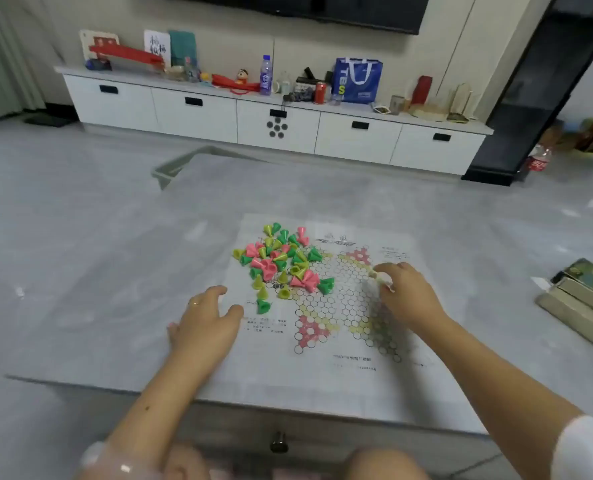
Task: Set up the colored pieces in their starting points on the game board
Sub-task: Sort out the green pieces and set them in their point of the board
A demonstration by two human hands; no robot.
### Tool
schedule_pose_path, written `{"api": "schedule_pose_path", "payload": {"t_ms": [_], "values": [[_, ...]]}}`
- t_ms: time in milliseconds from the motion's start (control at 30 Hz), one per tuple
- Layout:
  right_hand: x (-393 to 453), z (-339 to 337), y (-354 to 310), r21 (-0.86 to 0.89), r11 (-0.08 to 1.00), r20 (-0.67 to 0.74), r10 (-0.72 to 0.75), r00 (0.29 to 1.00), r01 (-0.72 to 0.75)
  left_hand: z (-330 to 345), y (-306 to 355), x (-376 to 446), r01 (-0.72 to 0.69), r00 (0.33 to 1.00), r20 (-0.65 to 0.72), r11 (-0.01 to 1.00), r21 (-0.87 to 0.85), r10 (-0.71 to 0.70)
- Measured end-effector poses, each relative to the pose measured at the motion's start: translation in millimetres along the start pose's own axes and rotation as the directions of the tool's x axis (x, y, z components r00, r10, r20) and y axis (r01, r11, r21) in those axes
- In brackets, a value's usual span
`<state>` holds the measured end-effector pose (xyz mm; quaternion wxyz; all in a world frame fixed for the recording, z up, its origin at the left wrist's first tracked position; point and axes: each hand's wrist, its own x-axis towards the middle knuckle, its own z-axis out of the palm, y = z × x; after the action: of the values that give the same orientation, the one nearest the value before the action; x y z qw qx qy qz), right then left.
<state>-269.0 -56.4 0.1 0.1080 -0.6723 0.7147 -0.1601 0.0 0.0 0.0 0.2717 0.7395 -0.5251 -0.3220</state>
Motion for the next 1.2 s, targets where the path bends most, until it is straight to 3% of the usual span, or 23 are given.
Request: {"api": "schedule_pose_path", "payload": {"t_ms": [67, 167, 267, 333, 433, 633, 733, 833, 900, 967, 1100, 1200], "values": [[16, 3, 1, -0.008, 1.000, -0.057, -0.014, 0.998, 0.013, 6, 4, 7, 0.003, 0.995, -0.101, 1.000, 0.006, -0.003], [31, 12, 3, -0.105, 0.990, 0.008, -0.097, 0.995, 0.097, 19, 17, 14, -0.107, 0.986, -0.121, 0.990, 0.091, 0.118], [32, 11, 15, -0.210, 0.965, 0.034, -0.151, 0.988, 0.154, 30, 36, 30, -0.135, 0.986, -0.112, 0.988, -0.077, 0.126], [34, 1, 33, -0.196, 0.976, -0.004, -0.095, 0.995, 0.093, 40, 47, 42, -0.156, 0.986, -0.092, 0.969, -0.191, 0.141], [37, -19, 62, -0.158, 0.986, -0.090, 0.036, 0.995, -0.050, 48, 53, 52, -0.203, 0.977, -0.116, 0.952, -0.227, 0.181], [44, -21, 81, -0.199, 0.973, -0.003, 0.119, 0.993, -0.117, 36, 49, 63, -0.159, 0.976, -0.185, 0.953, -0.258, 0.112], [42, -16, 57, -0.081, 0.993, -0.109, 0.076, 0.991, -0.084, 34, 58, 69, -0.140, 0.981, -0.169, 0.941, -0.309, 0.090], [28, -12, 7, 0.219, 0.974, -0.172, -0.025, 0.985, 0.063, 28, 80, 69, -0.116, 0.992, -0.092, 0.879, -0.462, 0.083], [13, -6, -27, 0.430, 0.897, -0.112, -0.058, 0.992, 0.101, 26, 85, 67, -0.108, 0.994, -0.079, 0.849, -0.517, 0.078], [2, 3, -49, 0.500, 0.858, -0.054, -0.107, 0.993, 0.120, 25, 80, 62, -0.130, 0.989, -0.126, 0.845, -0.519, 0.075], [3, 26, -60, 0.311, 0.946, 0.083, -0.127, 0.988, 0.095, 15, 66, 54, -0.260, 0.962, -0.186, 0.887, -0.382, 0.202], [11, 29, -63, 0.201, 0.977, 0.204, -0.110, 0.973, 0.069, 8, 53, 59, -0.327, 0.942, -0.158, 0.914, -0.240, 0.296]]}}
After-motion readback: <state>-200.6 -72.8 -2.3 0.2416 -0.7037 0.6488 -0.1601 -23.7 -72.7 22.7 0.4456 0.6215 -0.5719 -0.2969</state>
